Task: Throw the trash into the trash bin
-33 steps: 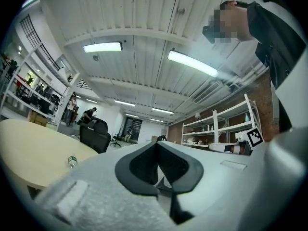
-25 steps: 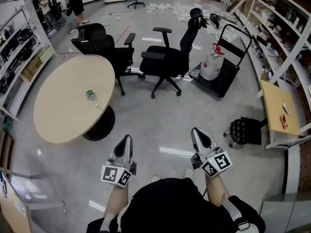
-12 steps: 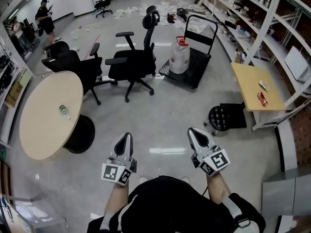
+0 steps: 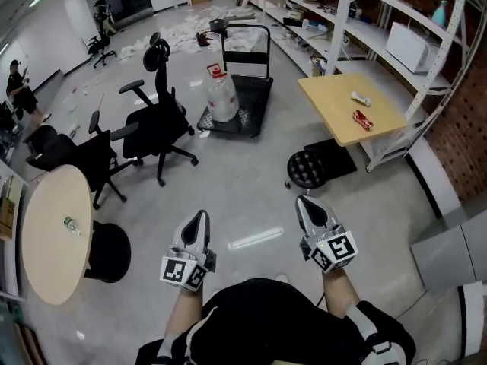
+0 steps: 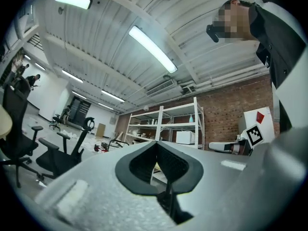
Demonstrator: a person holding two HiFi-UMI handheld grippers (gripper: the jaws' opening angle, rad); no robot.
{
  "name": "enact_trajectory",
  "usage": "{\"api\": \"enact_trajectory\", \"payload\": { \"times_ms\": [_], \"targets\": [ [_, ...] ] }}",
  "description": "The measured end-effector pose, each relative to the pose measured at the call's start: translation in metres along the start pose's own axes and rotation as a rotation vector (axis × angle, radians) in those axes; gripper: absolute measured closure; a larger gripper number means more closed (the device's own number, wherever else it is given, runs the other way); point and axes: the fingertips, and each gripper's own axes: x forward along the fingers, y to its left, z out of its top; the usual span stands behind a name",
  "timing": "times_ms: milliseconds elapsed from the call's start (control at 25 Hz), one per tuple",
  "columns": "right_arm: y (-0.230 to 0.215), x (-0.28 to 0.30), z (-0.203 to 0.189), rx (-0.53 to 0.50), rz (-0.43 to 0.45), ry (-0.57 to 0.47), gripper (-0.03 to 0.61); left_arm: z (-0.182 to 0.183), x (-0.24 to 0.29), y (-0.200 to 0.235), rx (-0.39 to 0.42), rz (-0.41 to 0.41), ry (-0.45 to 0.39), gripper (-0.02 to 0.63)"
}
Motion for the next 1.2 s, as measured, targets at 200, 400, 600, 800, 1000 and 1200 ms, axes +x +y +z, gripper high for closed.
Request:
{"api": "enact_trajectory", "payload": {
  "times_ms": [200, 400, 600, 800, 1000, 1200],
  "targets": [
    [-0.060, -0.056, -0.008, 0.003, -0.143, 0.029, 0.575, -0.026, 0.040, -0.057, -0.028, -0.115, 0.021, 0.614],
    [-0.102, -0.098, 0.000, -0.023, -0.219, 0.024, 0.575, -0.053, 0.078, -0.104, -0.063, -0.200, 0.034, 0.614],
    [-0.139, -0.142, 0.005, 0.005, -0.321, 0.022, 0.575, -0.071, 0.108, -0.179, -0.097, -0.348, 0.077, 0.614],
    [-0.174, -0.177, 0.004, 0.046, -0.401, 0.018, 0.574, -0.088, 0.144, -0.227, -0.104, -0.448, 0.133, 0.614],
    [-0.205, -0.201, -0.010, 0.074, -0.496, 0.028, 0.574, -0.118, 0.178, -0.247, -0.122, -0.534, 0.169, 0.614],
    [-0.230, -0.191, -0.008, 0.018, -0.544, 0.059, 0.574, -0.131, 0.226, -0.266, -0.145, -0.620, 0.175, 0.614]
  ]
}}
